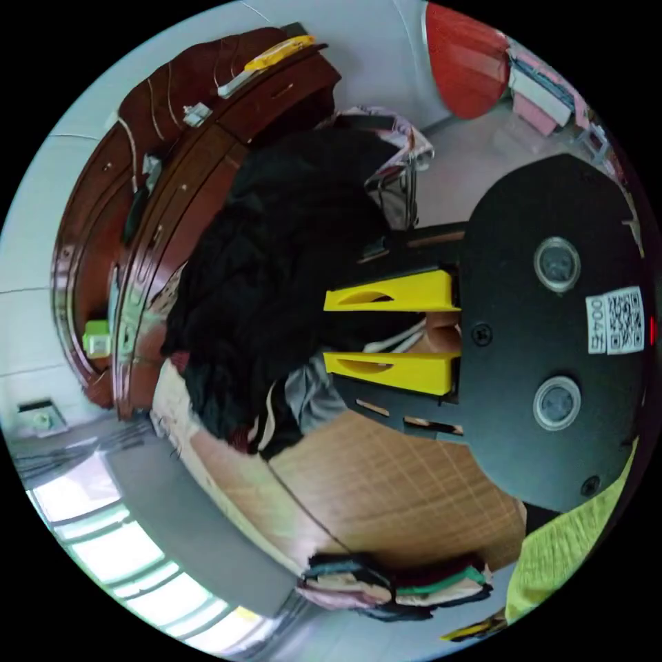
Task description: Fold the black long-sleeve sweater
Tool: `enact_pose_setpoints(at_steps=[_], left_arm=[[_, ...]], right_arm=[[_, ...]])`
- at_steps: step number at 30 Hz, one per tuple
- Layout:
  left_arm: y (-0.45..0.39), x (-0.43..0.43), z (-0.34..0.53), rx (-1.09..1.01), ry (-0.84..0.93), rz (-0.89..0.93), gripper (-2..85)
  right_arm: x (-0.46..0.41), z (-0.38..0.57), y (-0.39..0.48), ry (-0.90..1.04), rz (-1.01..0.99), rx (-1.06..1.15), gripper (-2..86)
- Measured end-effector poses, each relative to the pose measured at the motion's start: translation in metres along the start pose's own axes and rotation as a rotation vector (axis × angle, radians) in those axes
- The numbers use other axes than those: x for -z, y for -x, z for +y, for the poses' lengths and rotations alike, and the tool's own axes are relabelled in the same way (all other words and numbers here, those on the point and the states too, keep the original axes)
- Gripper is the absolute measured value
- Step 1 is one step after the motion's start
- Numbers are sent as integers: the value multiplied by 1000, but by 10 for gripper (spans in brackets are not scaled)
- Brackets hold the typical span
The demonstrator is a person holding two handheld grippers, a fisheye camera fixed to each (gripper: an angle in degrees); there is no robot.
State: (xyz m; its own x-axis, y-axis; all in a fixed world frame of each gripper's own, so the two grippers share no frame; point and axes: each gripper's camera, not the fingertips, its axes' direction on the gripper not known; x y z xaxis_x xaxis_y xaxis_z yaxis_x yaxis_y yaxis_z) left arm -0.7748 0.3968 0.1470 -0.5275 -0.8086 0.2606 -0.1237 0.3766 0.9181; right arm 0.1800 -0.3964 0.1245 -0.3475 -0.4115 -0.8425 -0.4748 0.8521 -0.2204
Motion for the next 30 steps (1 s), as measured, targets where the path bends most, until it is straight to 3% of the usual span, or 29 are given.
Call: enact_pose_setpoints(at_steps=[4, 7, 15, 18, 21, 24, 30], left_arm=[[-5, -29, 0, 18, -153, 50, 7], [-15, -49, -13, 18, -160, 27, 8], [-15, -70, -25, 97, -211, -117, 8], [-4, -82, -23, 132, -185, -183, 9], [6, -97, -26, 137, -132, -247, 9], [20, -115, -30, 126, -89, -242, 11], [47, -161, -21, 28, 28, -176, 32]], right_arm=[[-70, -58, -46, 142, 206, 59, 101], [-117, -97, -53, 249, 292, 175, 115], [-202, -161, -53, 486, 396, 410, 119], [-223, -176, -68, 617, 385, 417, 65], [-212, -191, -92, 654, 283, 363, 31], [-164, -193, -130, 553, 91, 239, 16], [-17, -141, -184, 145, -737, 211, -4]])
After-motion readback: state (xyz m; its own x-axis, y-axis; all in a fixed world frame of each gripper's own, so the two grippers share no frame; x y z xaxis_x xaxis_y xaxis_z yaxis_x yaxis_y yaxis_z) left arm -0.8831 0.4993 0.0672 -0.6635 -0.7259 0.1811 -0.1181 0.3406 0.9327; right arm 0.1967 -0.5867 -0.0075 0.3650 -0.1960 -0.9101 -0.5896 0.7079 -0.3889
